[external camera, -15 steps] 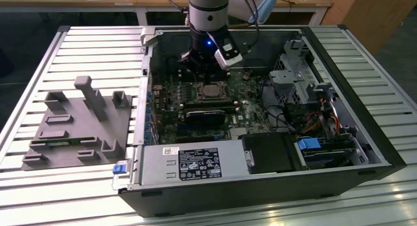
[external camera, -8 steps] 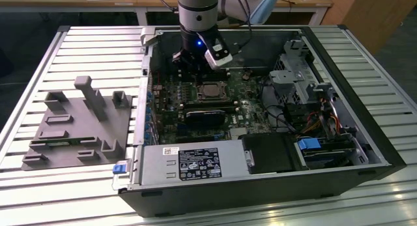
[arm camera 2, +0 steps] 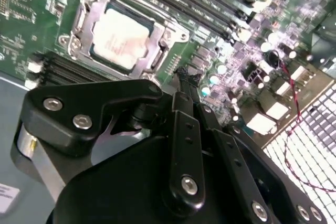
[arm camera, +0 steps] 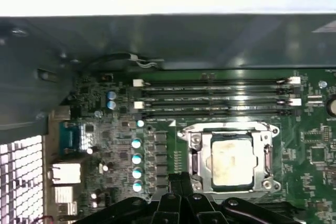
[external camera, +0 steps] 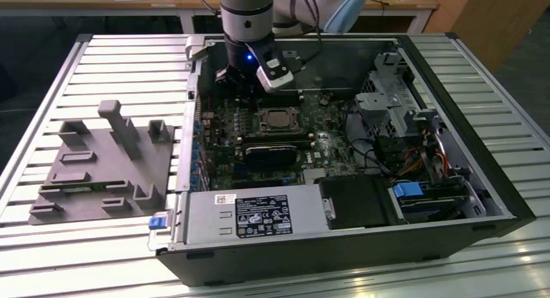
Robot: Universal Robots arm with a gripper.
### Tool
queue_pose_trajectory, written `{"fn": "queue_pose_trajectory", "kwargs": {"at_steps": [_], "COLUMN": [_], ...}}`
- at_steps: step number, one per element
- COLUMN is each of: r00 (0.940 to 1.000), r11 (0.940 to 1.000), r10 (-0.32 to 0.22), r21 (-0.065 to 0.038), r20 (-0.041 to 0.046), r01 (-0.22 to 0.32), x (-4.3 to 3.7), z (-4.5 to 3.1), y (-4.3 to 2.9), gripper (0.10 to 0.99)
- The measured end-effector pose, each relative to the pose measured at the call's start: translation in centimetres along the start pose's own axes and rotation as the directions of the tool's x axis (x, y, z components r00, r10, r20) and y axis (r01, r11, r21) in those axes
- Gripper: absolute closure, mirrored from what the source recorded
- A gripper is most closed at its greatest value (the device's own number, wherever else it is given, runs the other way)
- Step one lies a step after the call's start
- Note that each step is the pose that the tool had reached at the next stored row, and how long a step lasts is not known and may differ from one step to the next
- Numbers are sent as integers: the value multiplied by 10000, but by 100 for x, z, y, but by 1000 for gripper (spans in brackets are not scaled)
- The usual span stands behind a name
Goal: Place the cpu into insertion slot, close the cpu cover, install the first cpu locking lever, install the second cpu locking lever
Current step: 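Install the first cpu locking lever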
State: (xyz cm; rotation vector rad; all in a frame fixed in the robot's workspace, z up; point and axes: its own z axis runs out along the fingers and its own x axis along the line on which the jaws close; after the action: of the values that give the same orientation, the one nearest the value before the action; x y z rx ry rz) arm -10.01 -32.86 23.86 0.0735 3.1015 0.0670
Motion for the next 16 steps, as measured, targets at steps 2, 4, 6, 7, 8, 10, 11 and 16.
{"fn": "queue_pose_trajectory", "kwargs": {"at_steps": [2,4,6,7,8,10,11,16], "r00": [10000,10000,10000,10000,10000,10000,10000,9999], "r11": [9999,9993,9982,9974,9961,9927,9906,9790], "r10": [5,14,23,27,33,44,49,71], "r21": [-161,-373,-592,-723,-878,-1206,-1365,-2035], "r20": [-7,-17,-29,-35,-42,-59,-66,-103], "r01": [-6,-15,-24,-29,-37,-51,-58,-90], "x": [14,30,49,57,65,78,85,108], "z": [0,-1,-2,-3,-3,-3,-3,-5], "y": [-1,-2,-2,-3,-3,-4,-5,-7], "gripper": [980,980,980,980,980,980,980,980]}}
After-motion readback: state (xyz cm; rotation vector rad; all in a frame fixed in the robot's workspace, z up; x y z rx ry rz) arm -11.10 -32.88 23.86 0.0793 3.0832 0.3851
